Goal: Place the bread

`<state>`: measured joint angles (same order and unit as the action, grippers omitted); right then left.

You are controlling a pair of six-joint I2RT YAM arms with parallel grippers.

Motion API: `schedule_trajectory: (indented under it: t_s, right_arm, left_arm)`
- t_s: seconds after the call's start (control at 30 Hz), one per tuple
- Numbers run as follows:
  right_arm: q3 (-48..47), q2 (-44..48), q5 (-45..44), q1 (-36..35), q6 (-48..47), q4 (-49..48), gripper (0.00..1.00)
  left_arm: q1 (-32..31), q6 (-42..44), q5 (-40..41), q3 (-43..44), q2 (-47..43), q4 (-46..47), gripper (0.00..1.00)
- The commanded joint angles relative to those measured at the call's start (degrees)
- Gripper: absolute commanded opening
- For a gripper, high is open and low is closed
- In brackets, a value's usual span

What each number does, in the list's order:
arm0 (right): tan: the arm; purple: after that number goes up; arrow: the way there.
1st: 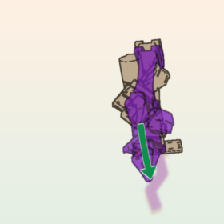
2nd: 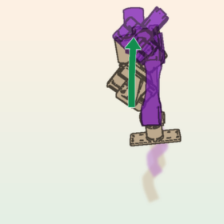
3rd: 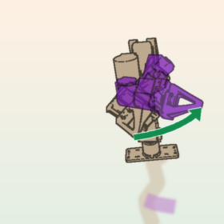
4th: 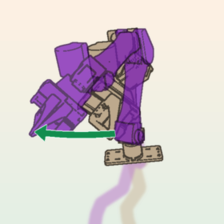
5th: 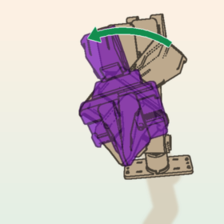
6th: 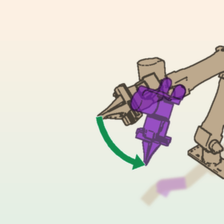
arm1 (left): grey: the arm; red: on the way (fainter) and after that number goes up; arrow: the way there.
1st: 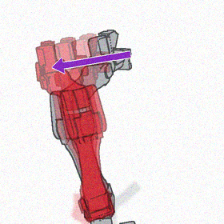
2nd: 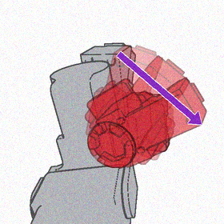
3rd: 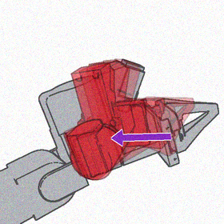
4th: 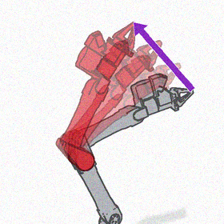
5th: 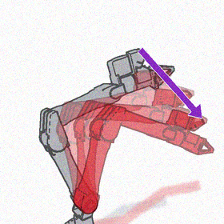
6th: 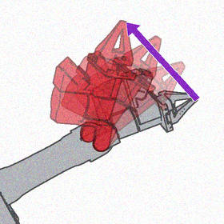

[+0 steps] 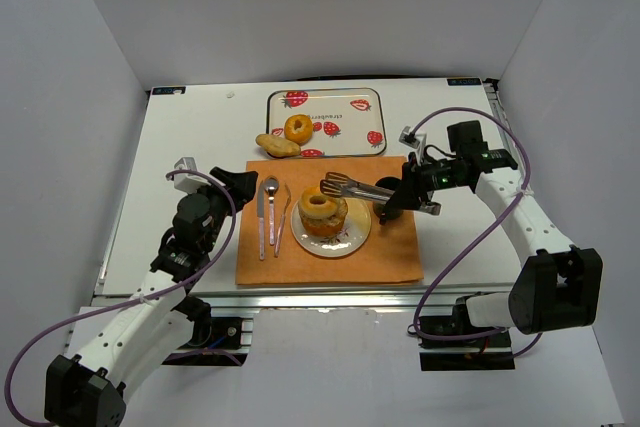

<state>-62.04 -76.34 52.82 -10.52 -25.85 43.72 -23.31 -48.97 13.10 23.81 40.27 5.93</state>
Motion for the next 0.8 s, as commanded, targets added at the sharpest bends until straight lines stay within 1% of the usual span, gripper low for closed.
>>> schedule_trajectory:
  t_s: [0.0,0.27,0.37,0.4,0.43,0.47,0.5,0.53,0.57,0.6,0.63,0.67,0.7,0.73,0.77]
  right_arm:
    - [-2.46,-0.04,2.29,-0.11,1.15,-1.89,0.45]
    - [-4.84,0.22,3.08,-0.11,1.59,-1.98,0.44]
    - [-6.85,0.92,2.03,0.5,2.81,-3.72,0.38]
    - [-7.3,1.36,1.33,0.85,3.86,-5.39,0.32]
    - [-7.39,2.58,-2.16,1.29,7.01,-7.49,0.26]
    - [-7.04,3.29,-5.41,2.6,8.95,-12.73,0.15]
    - [-6.52,3.99,-8.58,3.57,10.45,-15.57,0.0]
    - [-5.38,5.74,-14.7,4.8,12.9,-18.82,0.0]
    - [-1.72,6.54,-17.54,7.68,13.71,-22.33,0.0]
    - [0.5,7.33,-19.84,9.54,14.06,-28.89,0.0]
    - [3.04,8.3,-24.99,10.95,14.33,-32.35,0.0]
    - [5.76,8.39,-28.26,13.92,14.25,-35.52,0.0]
    - [10.92,8.22,-31.34,14.73,13.2,-38.16,0.0]
    - [14.72,6.91,-35.72,16.4,10.41,-41.58,0.0]
    - [14.76,5.94,-36.38,17.54,9.42,-42.49,0.0]
  left_arm:
    - [0.11,0.1,0.34,-0.08,-0.81,-0.49,0.74]
    - [0.11,0.1,0.34,0.18,-0.37,-0.13,0.74]
    - [0.11,0.19,-0.01,0.27,-0.28,0.04,0.73]
    - [0.11,0.28,-0.18,0.18,-0.11,0.39,0.71]
    - [0.11,0.37,-1.05,0.18,-0.02,0.74,0.62]
    - [0.11,0.37,-1.76,0.09,0.24,1.79,0.51]
    - [0.11,0.63,-2.55,0.18,1.03,2.06,0.35]
    - [0.11,0.89,-4.3,0.36,1.65,2.41,0.06]
    - [0.11,1.24,-5.36,0.53,2.26,3.11,0.0]
    - [0.11,1.94,-6.41,0.79,3.14,3.29,0.0]
    - [0.11,1.95,-7.82,1.41,4.97,3.56,0.0]
    - [0.02,2.12,-11.05,1.67,6.21,4.34,0.0]
    - [0.02,2.56,-12.56,2.11,7.35,4.52,0.0]
    - [-0.15,2.65,-15.88,2.98,9.54,4.35,0.06]
    - [-0.5,3.0,-17.05,3.6,10.69,4.09,0.12]
